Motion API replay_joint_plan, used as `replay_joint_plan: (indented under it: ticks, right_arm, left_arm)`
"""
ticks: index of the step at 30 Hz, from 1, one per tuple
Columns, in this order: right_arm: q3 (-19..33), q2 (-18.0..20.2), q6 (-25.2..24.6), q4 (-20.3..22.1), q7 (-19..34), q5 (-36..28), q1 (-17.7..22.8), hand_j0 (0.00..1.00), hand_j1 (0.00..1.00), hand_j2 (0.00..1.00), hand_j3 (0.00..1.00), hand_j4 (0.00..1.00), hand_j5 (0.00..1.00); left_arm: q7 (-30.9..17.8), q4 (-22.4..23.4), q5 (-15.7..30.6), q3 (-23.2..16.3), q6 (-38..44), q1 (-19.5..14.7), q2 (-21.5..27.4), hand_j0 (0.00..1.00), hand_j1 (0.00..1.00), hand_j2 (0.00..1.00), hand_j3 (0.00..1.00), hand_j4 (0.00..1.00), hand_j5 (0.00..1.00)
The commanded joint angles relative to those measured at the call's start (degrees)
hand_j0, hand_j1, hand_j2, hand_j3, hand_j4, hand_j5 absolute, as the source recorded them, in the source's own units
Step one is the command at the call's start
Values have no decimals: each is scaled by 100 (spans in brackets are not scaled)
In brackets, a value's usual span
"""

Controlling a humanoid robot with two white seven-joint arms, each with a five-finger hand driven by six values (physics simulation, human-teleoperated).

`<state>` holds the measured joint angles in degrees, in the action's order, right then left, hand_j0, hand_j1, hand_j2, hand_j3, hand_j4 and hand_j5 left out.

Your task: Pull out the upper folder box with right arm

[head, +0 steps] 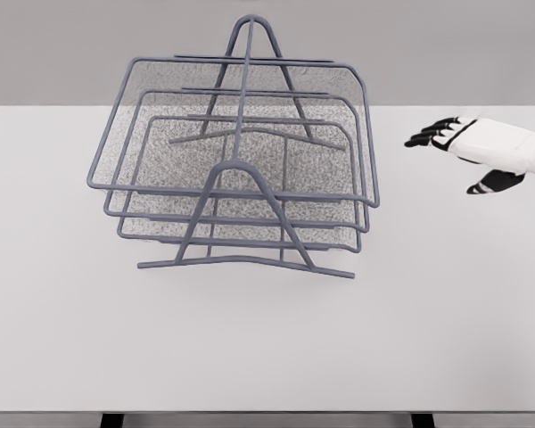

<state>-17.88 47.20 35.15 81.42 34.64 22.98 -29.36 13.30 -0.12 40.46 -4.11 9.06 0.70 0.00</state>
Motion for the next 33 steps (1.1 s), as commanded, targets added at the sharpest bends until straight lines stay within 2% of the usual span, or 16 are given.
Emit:
replay_joint_plan:
  ticks: [1,3,5,6,7,8,11,13,15,18,22,29,33]
  right_arm:
    - [-23,-9,-15,-56,36,-4,-17,100,100,100,100,100,100]
    - [-32,-79,-15,-170,36,-22,-483,100,100,100,100,100,100]
    - [-58,-308,-15,-170,36,-40,-694,100,100,100,100,100,100]
    - [-199,-554,-15,-170,36,-5,-729,100,100,100,100,100,100]
    - [-251,-580,-15,-126,36,-4,-729,100,100,100,100,100,100]
    - [-243,-642,-15,-109,36,-4,-729,100,100,100,100,100,100]
    - [-163,-1169,-15,-100,36,-40,-914,100,100,100,100,100,100]
    - [-40,-1195,-15,-91,36,-57,-870,100,100,100,100,100,100]
    - [-295,-1354,-15,-100,36,-48,-835,100,100,100,100,100,100]
    - [-304,-1283,-15,-161,36,-40,-668,100,100,100,100,100,100]
    - [-278,-1196,-15,-153,36,-40,-659,100,100,100,100,100,100]
    - [-313,-1196,-15,-144,36,-31,-422,100,100,100,100,100,100]
    - [-251,-748,-15,-161,36,-31,-431,100,100,100,100,100,100]
  left_arm:
    - [-3,3,5,-2,-1,0,0,100,100,100,100,100,100]
    - [6,3,-3,-2,-1,0,0,100,100,100,100,100,100]
    - [-3,3,-3,-2,-1,0,0,100,100,100,100,100,100]
    - [6,3,6,-2,-1,0,0,100,100,100,100,100,100]
    - [-3,3,-3,-2,-1,0,0,100,100,100,100,100,100]
    - [6,3,-3,-2,-1,0,0,100,100,100,100,100,100]
    - [6,3,-3,-2,-1,0,0,100,100,100,100,100,100]
    - [-3,3,6,-2,-1,0,0,100,100,100,100,100,100]
    - [-3,3,5,-2,-1,0,0,100,100,100,100,100,100]
    - [6,3,6,-2,-1,0,0,100,100,100,100,100,100]
    - [-3,3,-3,-2,-1,0,0,100,100,100,100,100,100]
    - [6,3,-3,-2,-1,0,0,100,100,100,100,100,100]
    - [6,3,5,-2,-1,0,0,100,100,100,100,100,100]
